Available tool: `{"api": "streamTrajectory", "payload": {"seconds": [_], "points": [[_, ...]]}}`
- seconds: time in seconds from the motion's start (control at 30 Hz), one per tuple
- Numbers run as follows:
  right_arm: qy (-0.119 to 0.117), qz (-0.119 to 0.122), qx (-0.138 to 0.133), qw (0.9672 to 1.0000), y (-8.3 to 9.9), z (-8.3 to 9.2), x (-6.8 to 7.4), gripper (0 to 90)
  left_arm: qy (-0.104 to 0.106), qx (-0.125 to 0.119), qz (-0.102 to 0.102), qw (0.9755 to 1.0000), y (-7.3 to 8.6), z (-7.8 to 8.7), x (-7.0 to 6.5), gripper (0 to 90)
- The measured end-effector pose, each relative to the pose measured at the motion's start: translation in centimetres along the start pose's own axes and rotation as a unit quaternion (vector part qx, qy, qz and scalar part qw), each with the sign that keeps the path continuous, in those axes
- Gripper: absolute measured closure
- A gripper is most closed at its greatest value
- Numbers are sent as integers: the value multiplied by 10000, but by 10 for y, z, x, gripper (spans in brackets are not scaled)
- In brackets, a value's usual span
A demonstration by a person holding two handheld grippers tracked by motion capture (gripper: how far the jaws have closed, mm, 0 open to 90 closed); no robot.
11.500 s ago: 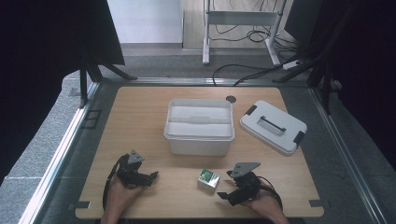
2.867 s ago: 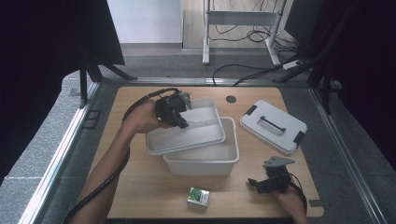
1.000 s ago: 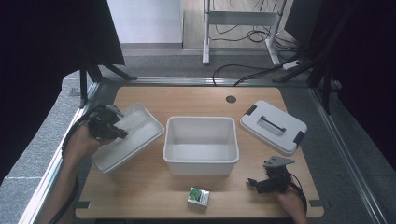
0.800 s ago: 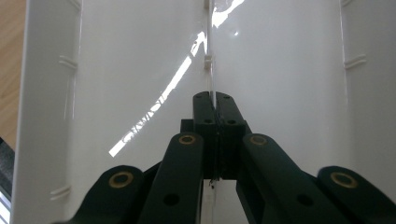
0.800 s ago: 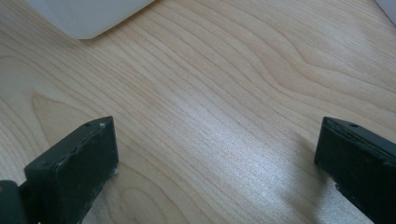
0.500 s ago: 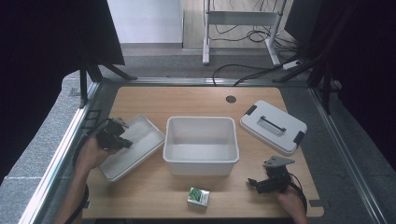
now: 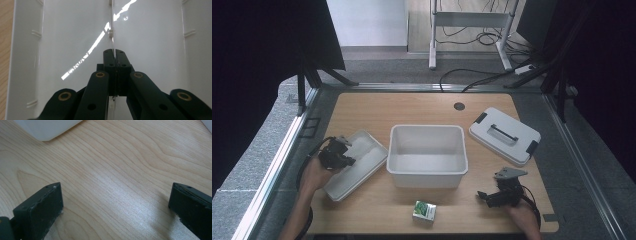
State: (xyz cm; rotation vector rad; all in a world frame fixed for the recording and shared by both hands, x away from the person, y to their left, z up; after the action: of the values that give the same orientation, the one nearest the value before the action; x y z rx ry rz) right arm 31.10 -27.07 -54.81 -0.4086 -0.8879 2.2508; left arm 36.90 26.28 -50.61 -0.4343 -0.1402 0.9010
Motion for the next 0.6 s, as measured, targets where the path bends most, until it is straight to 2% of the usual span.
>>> {"api": "streamTrajectory", "payload": {"seconds": [0.3,0.5,0.53,0.57,0.6], "points": [[-4,-14,9,10000,0,0,0,0,-92,46,42,9999,6,-12,-1,889],[-3,-14,9,10000,0,0,0,0,-113,-50,107,9999,7,-12,-1,885],[-3,-14,8,10000,0,0,0,0,-113,-76,127,9998,7,-12,-1,875],[-3,-15,9,10000,0,0,0,0,-135,-157,166,9996,7,-12,-1,819],[-3,-13,8,10000,0,0,0,0,-158,-213,198,9995,6,-11,-1,718]]}}
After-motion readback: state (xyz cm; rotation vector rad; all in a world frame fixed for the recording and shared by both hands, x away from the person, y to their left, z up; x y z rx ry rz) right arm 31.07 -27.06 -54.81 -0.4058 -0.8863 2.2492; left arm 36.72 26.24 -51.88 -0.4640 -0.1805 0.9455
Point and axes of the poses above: each handheld gripper's, and its own axes: z roughly backward along the jaws, y roughly out of its underside, x roughly to its left, the point moved 4 cm from there along -z, roughly forward along the jaws, and after that the axes turned 4 degrees about z, right-handed, at the moved point
